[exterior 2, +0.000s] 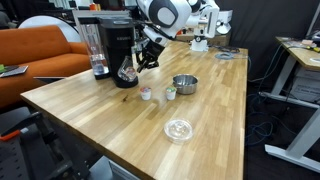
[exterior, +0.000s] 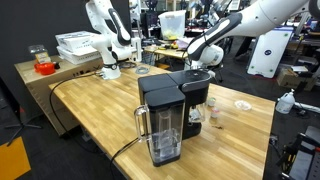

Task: Place the cup on the coffee maker

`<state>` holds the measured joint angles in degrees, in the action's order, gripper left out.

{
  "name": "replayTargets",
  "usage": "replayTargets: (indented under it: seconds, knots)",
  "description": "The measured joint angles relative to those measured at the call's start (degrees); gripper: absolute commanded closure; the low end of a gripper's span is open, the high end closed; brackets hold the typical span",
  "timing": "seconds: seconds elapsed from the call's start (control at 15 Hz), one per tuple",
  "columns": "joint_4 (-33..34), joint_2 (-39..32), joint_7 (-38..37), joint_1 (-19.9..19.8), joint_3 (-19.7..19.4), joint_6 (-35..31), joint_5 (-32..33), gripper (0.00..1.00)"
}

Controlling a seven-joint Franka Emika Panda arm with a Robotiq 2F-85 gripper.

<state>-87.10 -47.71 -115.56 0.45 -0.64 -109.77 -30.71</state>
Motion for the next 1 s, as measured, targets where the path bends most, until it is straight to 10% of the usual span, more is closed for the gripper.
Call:
replayTargets:
  seconds: [1.0]
  knots:
    - [1.94,-0.04,-5.28,0.64,0.01,-0.67,1.74,0.95]
